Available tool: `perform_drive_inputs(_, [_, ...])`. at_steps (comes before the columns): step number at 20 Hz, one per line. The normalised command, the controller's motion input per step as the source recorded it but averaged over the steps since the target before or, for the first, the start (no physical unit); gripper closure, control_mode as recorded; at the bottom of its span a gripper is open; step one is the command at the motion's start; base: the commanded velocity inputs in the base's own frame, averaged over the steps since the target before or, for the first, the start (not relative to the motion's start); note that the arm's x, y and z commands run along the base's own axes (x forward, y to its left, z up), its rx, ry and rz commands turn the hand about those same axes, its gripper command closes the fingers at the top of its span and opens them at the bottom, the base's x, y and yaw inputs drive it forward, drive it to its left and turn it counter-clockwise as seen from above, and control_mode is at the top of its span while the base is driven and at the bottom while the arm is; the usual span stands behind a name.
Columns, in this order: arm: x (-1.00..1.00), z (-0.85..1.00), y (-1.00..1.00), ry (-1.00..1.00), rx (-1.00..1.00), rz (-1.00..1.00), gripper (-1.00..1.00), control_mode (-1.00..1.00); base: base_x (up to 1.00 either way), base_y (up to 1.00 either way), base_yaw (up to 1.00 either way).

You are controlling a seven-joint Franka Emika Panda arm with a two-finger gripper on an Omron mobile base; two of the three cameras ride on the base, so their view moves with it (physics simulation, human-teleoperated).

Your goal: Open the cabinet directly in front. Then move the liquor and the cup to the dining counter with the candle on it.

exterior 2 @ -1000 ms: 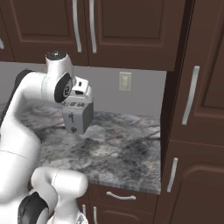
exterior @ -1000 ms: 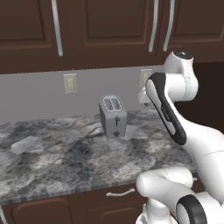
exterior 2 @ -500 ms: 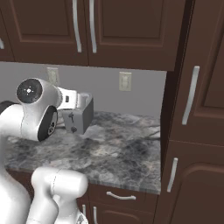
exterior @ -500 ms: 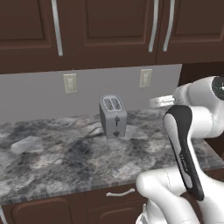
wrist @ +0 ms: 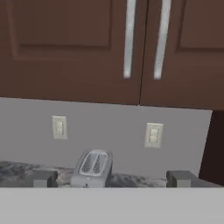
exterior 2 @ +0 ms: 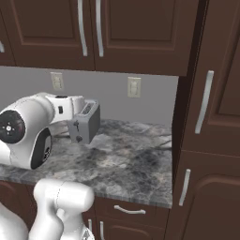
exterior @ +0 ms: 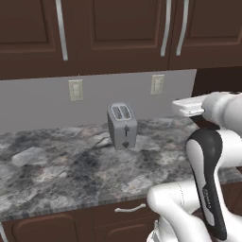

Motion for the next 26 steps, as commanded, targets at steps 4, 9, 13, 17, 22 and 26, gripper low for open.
perform_drive_inputs(4, [-0.18, 0.39, 0.0, -0.36, 0.01, 0.0, -1.0, -1.0, 0.0, 0.0, 0.0])
perform_drive_inputs(9, [-0.04, 0.39, 0.0, -0.3, 0.03, 0.0, -1.0, -1.0, 0.0, 0.0, 0.0])
perform_drive_inputs(13, [0.0, 0.31, 0.0, -0.11, 0.07, 0.0, -1.0, -1.0, 0.0, 0.0, 0.0])
perform_drive_inputs(17, [0.02, 0.44, 0.0, -0.17, 0.09, 0.0, -1.0, -1.0, 0.0, 0.0, 0.0])
perform_drive_inputs(22, [0.27, 0.48, 0.0, -0.18, 0.04, 0.0, -1.0, -1.0, 0.0, 0.0, 0.0])
perform_drive_inputs(26, [0.53, 0.28, 0.01, -0.1, 0.0, 0.0, -1.0, -1.0, 0.0, 0.0, 0.0])
